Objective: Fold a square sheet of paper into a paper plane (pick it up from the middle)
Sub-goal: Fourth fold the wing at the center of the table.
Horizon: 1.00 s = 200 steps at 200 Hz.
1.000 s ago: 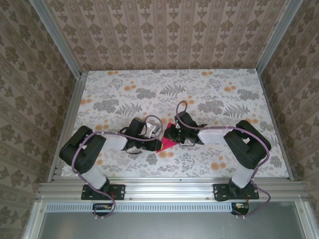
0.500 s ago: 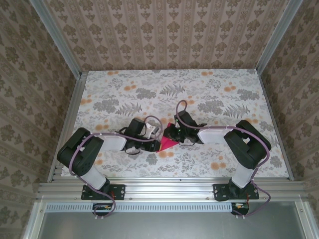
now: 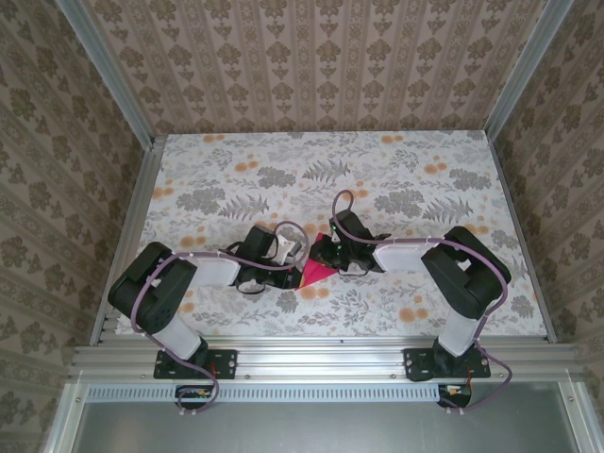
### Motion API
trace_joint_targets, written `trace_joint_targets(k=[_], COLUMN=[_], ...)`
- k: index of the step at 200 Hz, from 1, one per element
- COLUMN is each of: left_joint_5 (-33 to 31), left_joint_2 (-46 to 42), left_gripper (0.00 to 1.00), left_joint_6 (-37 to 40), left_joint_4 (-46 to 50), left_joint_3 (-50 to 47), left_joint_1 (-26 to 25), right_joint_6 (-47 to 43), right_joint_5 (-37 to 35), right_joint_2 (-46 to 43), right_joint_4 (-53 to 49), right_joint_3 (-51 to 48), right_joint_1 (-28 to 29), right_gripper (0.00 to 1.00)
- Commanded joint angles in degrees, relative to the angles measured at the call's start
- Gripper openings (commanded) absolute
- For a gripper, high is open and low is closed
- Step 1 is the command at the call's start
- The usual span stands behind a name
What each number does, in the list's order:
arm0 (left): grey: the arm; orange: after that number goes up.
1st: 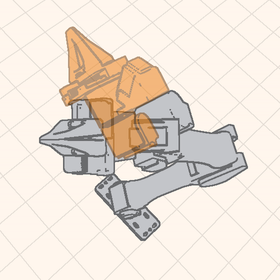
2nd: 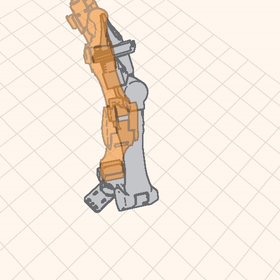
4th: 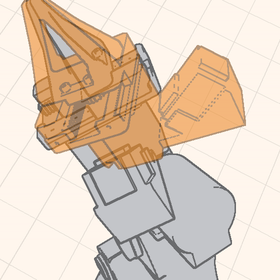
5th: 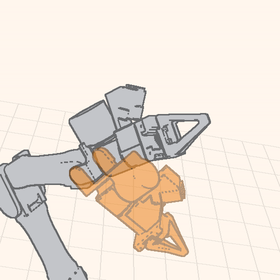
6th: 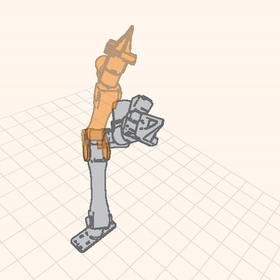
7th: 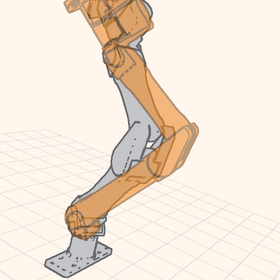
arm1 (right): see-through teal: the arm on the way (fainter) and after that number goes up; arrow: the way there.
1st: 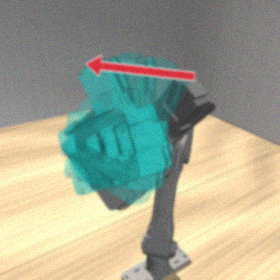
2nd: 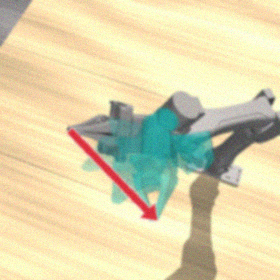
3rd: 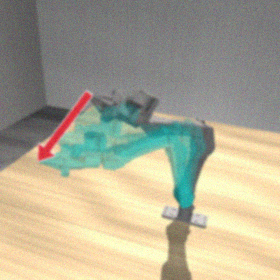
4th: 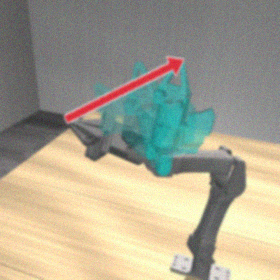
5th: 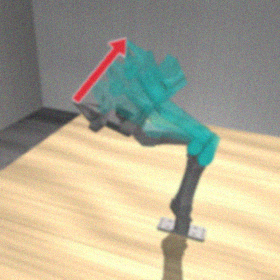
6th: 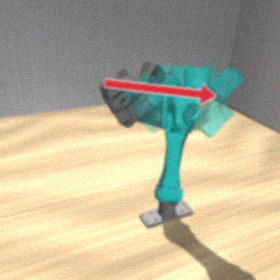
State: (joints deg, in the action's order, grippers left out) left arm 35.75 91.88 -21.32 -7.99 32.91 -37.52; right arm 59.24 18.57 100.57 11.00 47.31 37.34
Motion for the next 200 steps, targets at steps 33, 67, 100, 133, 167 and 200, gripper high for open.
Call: trace_joint_targets(k=[33, 67, 100, 133, 167, 200], left_joint_5=[5.0, 4.7, 4.9, 5.4, 5.4, 3.7], left_joint_2=[0.3, 1.1, 2.0, 2.5, 2.3, 0.5], left_gripper=[0.0, 0.0, 0.0, 0.0, 0.03, 0.14], left_joint_6=[-6.1, -7.6, -7.8, -7.6, -7.8, -6.9], left_joint_4=[-3.0, -3.4, -3.5, -3.4, -3.3, -1.3], left_joint_3=[0.7, 0.8, 0.5, 0.5, 0.5, 0.5], left_joint_1=[0.2, 1.1, 1.7, 2.1, 2.4, 2.4], right_joint_6=[-0.6, -0.6, 0.2, 0.1, 0.3, 0.2], right_joint_5=[2.1, 1.9, 1.7, 0.4, 0.3, -0.3], right_joint_2=[0.8, 1.2, 2.5, 2.9, 4.0, 4.3], right_joint_4=[-0.5, 0.1, 1.0, -0.1, 0.3, -0.5], right_joint_3=[1.6, 1.4, 1.1, 1.0, 1.3, 1.4], right_joint_1=[-0.3, -0.3, -0.3, -0.3, -0.4, -0.4], right_gripper=[0.19, 0.19, 0.19, 0.18, 0.17, 0.17])
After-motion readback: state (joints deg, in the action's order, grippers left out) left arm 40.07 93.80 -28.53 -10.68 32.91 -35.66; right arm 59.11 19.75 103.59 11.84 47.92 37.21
